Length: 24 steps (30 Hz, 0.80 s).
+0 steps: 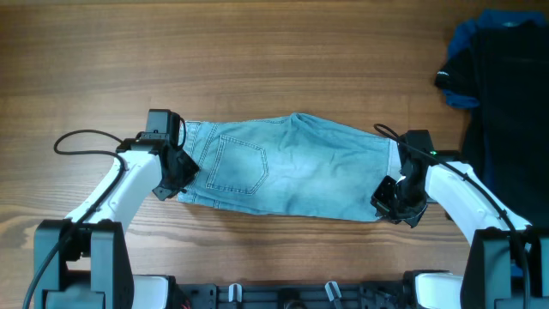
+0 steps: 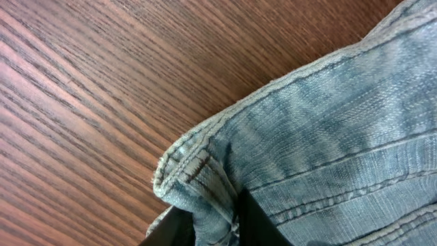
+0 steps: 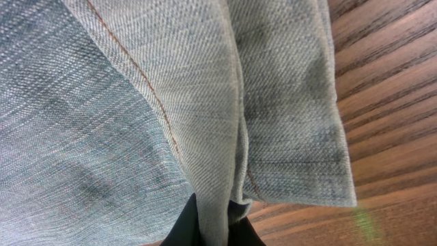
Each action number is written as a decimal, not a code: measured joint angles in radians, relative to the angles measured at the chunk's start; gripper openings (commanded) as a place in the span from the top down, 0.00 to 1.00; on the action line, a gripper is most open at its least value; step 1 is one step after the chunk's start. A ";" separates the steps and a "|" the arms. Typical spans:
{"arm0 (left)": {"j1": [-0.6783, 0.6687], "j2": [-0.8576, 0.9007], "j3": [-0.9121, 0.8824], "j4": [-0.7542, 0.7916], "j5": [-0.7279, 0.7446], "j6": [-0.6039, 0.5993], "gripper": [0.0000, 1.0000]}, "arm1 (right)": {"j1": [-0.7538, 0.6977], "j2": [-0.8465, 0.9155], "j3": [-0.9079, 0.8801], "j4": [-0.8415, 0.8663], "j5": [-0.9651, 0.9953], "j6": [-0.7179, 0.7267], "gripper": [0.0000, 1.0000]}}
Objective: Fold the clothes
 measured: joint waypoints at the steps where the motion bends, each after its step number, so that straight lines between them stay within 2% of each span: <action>1: 0.000 0.000 0.000 -0.001 0.000 -0.006 0.96 | 0.000 0.000 0.000 0.000 0.000 0.000 0.96; 11: 0.000 -0.061 -0.008 -0.065 -0.006 -0.002 0.96 | 0.000 0.000 0.072 -0.092 -0.011 -0.035 0.96; 17: 0.000 -0.222 -0.009 -0.081 -0.002 0.025 0.96 | 0.000 0.000 0.188 -0.158 -0.019 -0.077 0.96; 24: 0.000 -0.254 0.082 -0.088 0.035 0.082 0.96 | 0.000 0.000 0.405 -0.188 -0.031 -0.126 0.96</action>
